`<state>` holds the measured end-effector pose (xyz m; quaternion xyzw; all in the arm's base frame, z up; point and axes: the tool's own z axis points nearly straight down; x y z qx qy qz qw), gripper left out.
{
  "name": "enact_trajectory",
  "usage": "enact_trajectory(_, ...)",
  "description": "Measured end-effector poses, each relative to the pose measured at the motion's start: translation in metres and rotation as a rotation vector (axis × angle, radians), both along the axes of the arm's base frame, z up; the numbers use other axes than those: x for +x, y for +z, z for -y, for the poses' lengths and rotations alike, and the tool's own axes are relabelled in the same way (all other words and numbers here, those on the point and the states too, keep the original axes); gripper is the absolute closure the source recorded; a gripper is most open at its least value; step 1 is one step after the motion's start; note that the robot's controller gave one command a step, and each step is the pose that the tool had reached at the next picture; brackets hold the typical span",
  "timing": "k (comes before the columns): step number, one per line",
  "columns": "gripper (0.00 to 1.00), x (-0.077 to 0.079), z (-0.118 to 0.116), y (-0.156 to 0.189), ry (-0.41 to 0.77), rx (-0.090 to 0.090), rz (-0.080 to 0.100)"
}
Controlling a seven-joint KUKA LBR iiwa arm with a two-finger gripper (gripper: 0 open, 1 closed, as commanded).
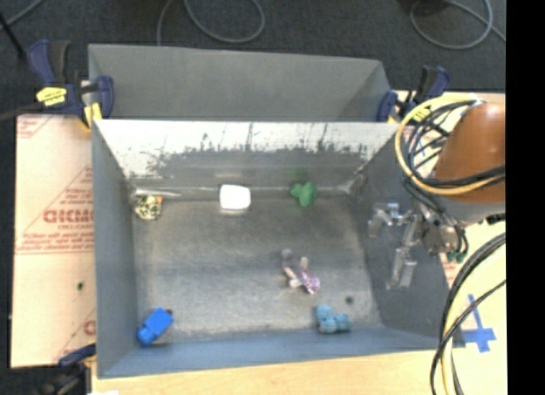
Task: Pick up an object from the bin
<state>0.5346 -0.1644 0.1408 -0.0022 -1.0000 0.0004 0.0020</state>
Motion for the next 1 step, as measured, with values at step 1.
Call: enact_trajectory(1,0.0,0.0017,-0.0005,0.0047,0.004,-0.002,0.007)
